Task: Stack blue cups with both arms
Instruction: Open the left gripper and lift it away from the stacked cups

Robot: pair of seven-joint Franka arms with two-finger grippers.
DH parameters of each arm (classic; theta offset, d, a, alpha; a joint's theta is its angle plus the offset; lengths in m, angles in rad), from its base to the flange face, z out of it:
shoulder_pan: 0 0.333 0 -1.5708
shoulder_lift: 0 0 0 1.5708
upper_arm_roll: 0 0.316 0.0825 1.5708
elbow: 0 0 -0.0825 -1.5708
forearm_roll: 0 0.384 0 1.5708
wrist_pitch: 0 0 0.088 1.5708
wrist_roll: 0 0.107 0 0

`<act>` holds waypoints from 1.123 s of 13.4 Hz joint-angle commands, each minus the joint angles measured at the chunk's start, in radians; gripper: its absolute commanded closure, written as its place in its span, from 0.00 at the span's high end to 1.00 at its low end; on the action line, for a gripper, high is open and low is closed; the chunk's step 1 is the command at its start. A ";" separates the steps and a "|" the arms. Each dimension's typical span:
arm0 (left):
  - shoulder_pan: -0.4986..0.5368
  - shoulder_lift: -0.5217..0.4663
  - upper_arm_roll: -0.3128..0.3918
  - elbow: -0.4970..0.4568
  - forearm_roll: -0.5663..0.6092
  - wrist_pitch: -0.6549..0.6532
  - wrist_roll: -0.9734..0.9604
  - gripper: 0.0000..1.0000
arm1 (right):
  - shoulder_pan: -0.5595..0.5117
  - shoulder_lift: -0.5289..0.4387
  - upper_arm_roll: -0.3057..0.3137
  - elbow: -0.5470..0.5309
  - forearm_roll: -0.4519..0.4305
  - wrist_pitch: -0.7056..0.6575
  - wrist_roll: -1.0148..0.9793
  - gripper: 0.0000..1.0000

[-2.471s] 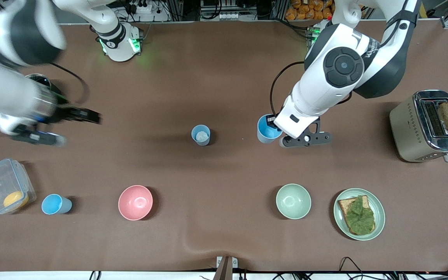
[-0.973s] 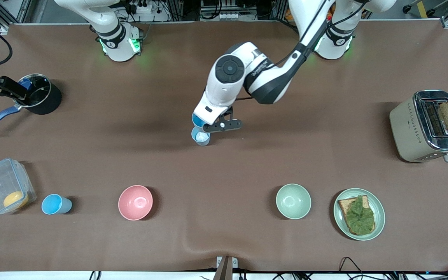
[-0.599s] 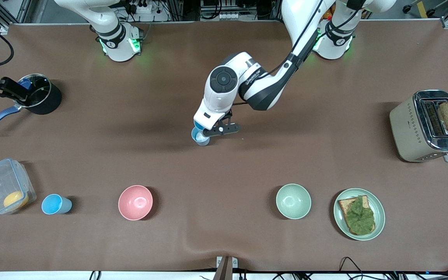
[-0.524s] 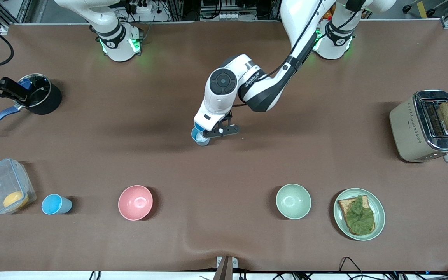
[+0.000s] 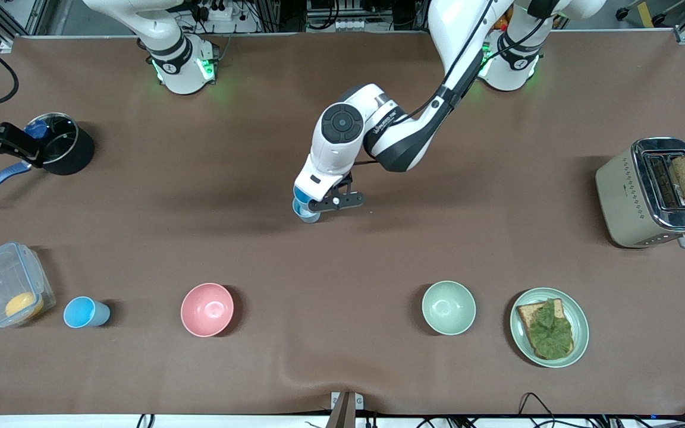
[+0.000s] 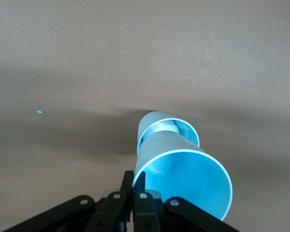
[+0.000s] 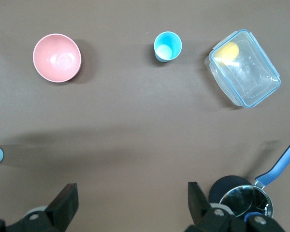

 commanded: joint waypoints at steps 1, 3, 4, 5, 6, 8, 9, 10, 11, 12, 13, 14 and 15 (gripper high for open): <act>-0.015 0.014 0.004 0.007 0.026 0.024 -0.026 0.00 | -0.011 0.008 0.014 0.007 0.005 0.007 -0.013 1.00; -0.016 0.025 0.004 0.009 0.026 0.035 -0.024 0.00 | -0.008 0.008 0.014 0.009 0.005 0.006 -0.010 1.00; -0.016 0.028 0.004 0.009 0.026 0.049 -0.024 0.00 | -0.008 0.008 0.014 0.007 0.005 0.006 -0.010 1.00; -0.019 0.029 0.004 0.007 0.026 0.064 -0.024 0.00 | -0.007 0.008 0.014 0.009 0.005 0.006 -0.006 1.00; -0.025 0.029 0.004 0.007 0.030 0.073 -0.007 0.10 | -0.007 0.008 0.016 0.009 0.005 0.006 -0.001 1.00; -0.019 0.002 0.006 0.005 0.039 0.073 -0.004 1.00 | -0.002 0.010 0.016 0.007 0.005 0.006 -0.001 1.00; 0.002 -0.036 0.006 -0.001 0.042 0.063 -0.004 1.00 | -0.002 0.010 0.016 0.007 0.005 0.006 0.000 1.00; 0.052 -0.094 0.006 -0.017 0.043 0.025 0.011 1.00 | -0.003 0.010 0.016 0.007 0.005 0.006 0.000 1.00; 0.095 -0.142 0.004 -0.022 0.045 -0.027 0.046 1.00 | -0.003 0.010 0.016 0.007 0.005 0.006 0.000 1.00; 0.141 -0.183 0.006 -0.022 0.045 -0.063 0.084 1.00 | -0.007 0.012 0.016 0.007 0.005 0.006 0.000 1.00; 0.195 -0.219 0.006 -0.019 0.046 -0.081 0.124 1.00 | -0.005 0.012 0.016 0.009 0.005 0.006 -0.001 1.00; 0.249 -0.257 0.004 -0.019 0.046 -0.101 0.176 1.00 | -0.003 0.012 0.016 0.007 0.005 0.004 0.000 1.00; 0.299 -0.286 0.003 -0.022 0.046 -0.130 0.250 1.00 | -0.007 0.012 0.016 0.007 0.006 0.006 0.000 1.00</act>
